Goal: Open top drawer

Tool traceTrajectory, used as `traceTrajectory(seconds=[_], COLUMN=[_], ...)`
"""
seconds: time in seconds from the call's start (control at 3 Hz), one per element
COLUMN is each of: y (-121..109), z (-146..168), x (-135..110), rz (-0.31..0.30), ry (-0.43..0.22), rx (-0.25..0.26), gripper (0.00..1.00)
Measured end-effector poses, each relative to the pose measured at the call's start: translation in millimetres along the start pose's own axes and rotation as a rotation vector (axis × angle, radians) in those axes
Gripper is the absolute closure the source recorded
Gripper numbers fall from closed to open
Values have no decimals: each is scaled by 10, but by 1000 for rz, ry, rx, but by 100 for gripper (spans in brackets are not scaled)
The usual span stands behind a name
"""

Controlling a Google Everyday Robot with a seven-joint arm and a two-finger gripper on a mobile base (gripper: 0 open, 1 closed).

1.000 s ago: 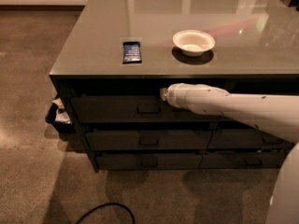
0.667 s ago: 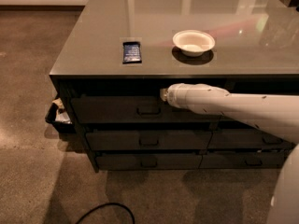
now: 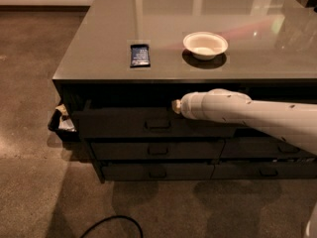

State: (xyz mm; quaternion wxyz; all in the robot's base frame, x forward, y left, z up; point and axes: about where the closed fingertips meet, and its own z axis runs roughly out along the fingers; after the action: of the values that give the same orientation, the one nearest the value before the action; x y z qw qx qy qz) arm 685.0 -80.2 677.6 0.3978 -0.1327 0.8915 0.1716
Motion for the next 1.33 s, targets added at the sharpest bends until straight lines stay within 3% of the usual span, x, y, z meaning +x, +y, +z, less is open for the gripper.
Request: traceTrajectory(seconds=[0.33, 0.67, 1.0, 1.33], y=[6, 52, 50, 77], z=[-24, -215, -217, -320], x=[-31, 196, 173, 356], rz=[0, -30, -30, -64], ry=[0, 85, 85, 170], rx=[0, -5, -5, -13], gripper=[100, 100, 100, 100])
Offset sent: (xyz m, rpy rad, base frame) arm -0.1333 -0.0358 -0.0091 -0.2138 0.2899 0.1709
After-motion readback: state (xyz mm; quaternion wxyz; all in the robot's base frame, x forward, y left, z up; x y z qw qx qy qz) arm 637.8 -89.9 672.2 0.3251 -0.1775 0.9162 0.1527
